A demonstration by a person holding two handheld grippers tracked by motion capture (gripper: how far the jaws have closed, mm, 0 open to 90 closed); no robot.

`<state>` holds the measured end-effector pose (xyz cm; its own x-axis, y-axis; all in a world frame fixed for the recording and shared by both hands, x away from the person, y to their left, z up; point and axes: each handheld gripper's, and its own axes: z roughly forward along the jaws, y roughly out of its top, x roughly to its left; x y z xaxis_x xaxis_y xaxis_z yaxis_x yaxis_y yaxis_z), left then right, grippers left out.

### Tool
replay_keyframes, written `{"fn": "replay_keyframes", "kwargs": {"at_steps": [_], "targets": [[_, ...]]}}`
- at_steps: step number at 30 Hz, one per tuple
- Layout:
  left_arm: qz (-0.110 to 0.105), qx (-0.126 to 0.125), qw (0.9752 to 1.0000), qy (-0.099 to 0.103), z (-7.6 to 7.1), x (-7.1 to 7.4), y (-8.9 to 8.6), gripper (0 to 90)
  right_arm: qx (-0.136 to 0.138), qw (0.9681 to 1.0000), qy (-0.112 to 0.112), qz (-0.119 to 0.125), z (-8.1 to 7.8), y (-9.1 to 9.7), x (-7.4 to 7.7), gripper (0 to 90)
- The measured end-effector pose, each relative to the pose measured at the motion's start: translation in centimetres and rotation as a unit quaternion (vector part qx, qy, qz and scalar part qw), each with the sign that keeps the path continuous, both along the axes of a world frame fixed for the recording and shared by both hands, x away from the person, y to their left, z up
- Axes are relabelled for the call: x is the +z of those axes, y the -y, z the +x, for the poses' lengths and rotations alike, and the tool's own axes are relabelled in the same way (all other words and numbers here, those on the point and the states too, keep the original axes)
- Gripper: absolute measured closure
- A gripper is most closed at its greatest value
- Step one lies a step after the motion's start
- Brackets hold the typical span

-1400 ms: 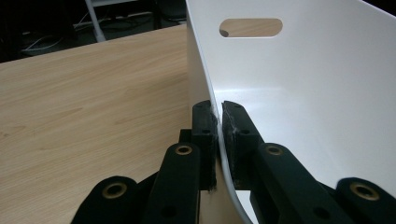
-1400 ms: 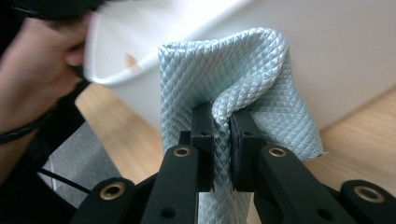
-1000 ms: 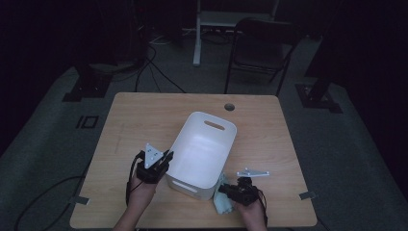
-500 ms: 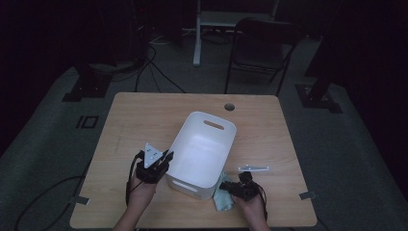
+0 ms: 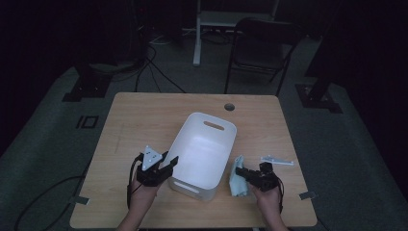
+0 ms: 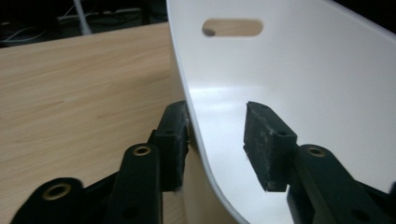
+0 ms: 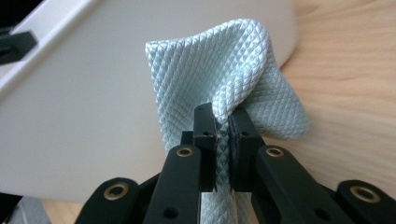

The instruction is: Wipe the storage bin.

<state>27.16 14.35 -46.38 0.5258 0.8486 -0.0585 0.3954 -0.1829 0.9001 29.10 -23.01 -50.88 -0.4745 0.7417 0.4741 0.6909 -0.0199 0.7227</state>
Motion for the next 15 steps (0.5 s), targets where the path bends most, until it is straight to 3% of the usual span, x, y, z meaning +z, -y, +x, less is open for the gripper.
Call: {"fn": "replay_keyframes", "kwargs": {"at_steps": [7,15], "targets": [[-0.003,-0.018,0.9998,0.003,-0.7,0.4,0.0,51.1,-0.024,0.9997,0.008,0.004,0.1,2.1,0.6,83.7],[-0.007,-0.038,0.9992,0.008,-1.8,0.7,0.2,49.1,-0.028,0.9996,0.003,0.007,0.3,2.7,0.2,83.7]]}}
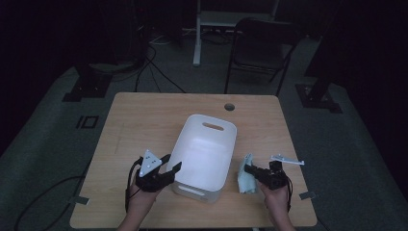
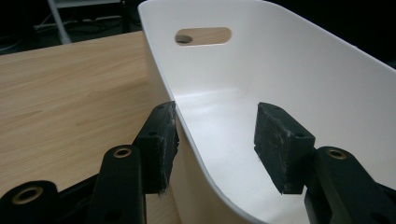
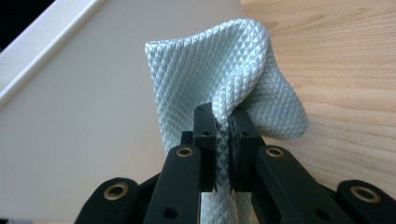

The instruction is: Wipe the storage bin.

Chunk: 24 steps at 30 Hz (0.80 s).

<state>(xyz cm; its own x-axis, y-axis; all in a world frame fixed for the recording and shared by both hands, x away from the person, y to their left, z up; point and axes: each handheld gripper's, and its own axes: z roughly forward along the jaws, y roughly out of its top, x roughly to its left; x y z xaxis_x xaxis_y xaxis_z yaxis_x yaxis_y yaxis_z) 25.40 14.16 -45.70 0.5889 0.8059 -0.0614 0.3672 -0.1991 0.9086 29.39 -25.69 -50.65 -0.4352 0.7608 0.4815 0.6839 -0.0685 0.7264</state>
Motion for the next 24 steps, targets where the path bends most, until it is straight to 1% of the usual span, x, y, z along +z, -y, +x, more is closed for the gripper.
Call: {"fn": "replay_keyframes", "kwargs": {"at_steps": [2,3,5,7,10,16,19,21,24], "targets": [[0.0,0.0,1.0,0.0,0.0,0.0,0.0,49.2,-0.002,1.0,0.001,0.002,0.0,0.1,0.1,83.7],[-0.003,-0.009,1.0,0.0,-0.3,0.0,0.2,49.1,-0.006,0.9999,0.005,0.01,0.1,0.5,0.3,83.7],[-0.007,-0.021,0.9998,-0.002,-0.8,0.2,0.3,49.1,-0.011,0.9998,0.009,0.013,0.1,0.9,0.6,83.6],[0.002,-0.027,0.9996,0.004,-1.2,0.4,0.6,49.1,-0.016,0.9997,0.013,0.015,0.1,1.2,0.9,83.7],[0.004,-0.037,0.9993,0.003,-1.6,0.5,0.8,47.8,-0.021,0.9995,0.015,0.018,0.1,1.8,0.9,83.7],[-0.001,-0.057,0.9984,-0.002,-2.1,0.5,1.3,47.8,-0.023,0.9996,0.009,0.015,0.3,2.1,0.7,83.7],[-0.001,-0.065,0.9978,-0.009,-2.2,0.2,1.5,47.9,-0.026,0.9995,0.012,0.012,0.4,2.3,0.7,83.7],[0.0,-0.071,0.9974,-0.011,-2.4,0.1,1.7,47.9,-0.028,0.9995,0.013,0.011,0.5,2.5,0.8,83.7],[-0.008,-0.085,0.9963,-0.012,-2.6,-0.1,1.8,47.8,-0.031,0.9994,0.012,0.009,0.5,2.7,0.7,83.7]]}}
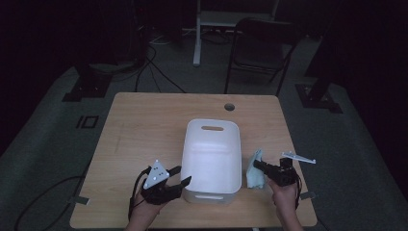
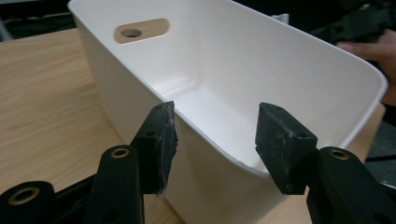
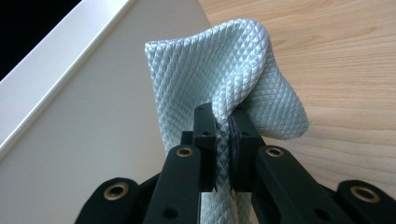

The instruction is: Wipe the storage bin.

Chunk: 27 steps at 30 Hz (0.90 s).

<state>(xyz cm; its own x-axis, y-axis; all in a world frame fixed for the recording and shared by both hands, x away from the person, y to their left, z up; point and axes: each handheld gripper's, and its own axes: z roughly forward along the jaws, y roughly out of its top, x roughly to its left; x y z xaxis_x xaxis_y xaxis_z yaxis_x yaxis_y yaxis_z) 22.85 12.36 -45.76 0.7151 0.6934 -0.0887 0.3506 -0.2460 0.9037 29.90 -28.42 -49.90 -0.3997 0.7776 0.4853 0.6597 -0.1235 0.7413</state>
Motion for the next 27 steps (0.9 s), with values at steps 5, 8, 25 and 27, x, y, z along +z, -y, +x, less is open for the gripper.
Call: {"fn": "replay_keyframes", "kwargs": {"at_steps": [5,8,25,27], "targets": [[-0.006,-0.01,0.9999,0.0,-0.2,0.0,0.2,47.8,-0.002,1.0,0.0,0.0,0.0,0.1,-0.2,83.6],[-0.009,-0.015,0.9999,0.001,-0.4,-0.1,0.4,46.8,-0.001,1.0,0.0,0.0,0.0,0.0,-0.2,83.7],[-0.022,-0.058,0.9981,0.004,0.2,1.4,0.1,46.4,0.004,1.0,0.005,-0.002,-0.4,0.4,0.2,84.0],[-0.029,-0.056,0.998,0.002,1.3,1.6,-0.2,46.4,0.002,1.0,0.005,-0.001,-0.5,0.6,0.3,83.9]]}}
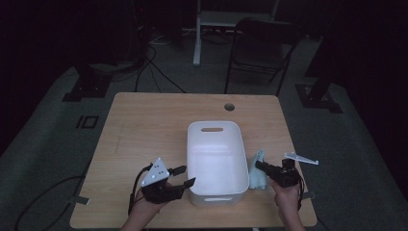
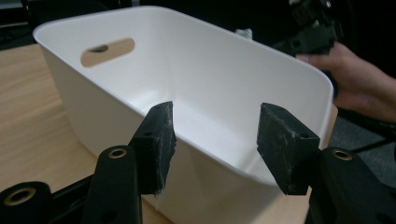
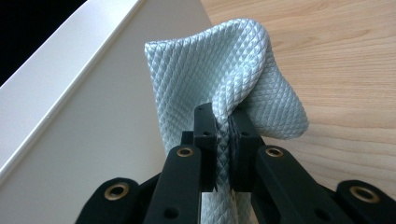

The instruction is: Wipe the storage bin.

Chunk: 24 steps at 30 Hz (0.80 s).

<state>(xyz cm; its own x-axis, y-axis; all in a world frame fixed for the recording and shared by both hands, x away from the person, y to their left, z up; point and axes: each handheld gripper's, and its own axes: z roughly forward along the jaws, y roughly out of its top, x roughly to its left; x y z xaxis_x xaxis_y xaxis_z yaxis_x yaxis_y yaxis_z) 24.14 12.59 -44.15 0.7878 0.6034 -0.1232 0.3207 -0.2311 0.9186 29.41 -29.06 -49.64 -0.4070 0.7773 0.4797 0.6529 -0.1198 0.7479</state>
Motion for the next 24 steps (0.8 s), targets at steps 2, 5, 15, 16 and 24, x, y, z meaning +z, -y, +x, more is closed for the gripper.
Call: {"fn": "replay_keyframes", "kwargs": {"at_steps": [2,5,15,16,24], "targets": [[-0.01,-0.006,0.9999,0.0,1.0,0.2,-0.2,46.5,-0.003,1.0,0.0,0.003,-0.1,0.3,0.0,83.9],[-0.015,-0.001,0.9999,0.003,3.0,0.6,-0.5,46.5,-0.007,1.0,0.0,0.005,-0.2,0.6,-0.1,83.9],[-0.003,0.018,0.9998,0.005,10.1,1.6,-0.3,46.6,-0.007,1.0,-0.001,0.007,-0.2,0.8,-0.2,83.9],[-0.003,0.018,0.9998,0.005,10.1,1.6,-0.3,46.6,-0.007,1.0,-0.001,0.007,-0.2,0.8,-0.2,83.9],[0.007,0.01,0.9999,-0.002,15.7,1.4,0.0,46.7,-0.007,0.9999,0.003,0.009,-0.5,0.8,-0.4,83.8]]}}
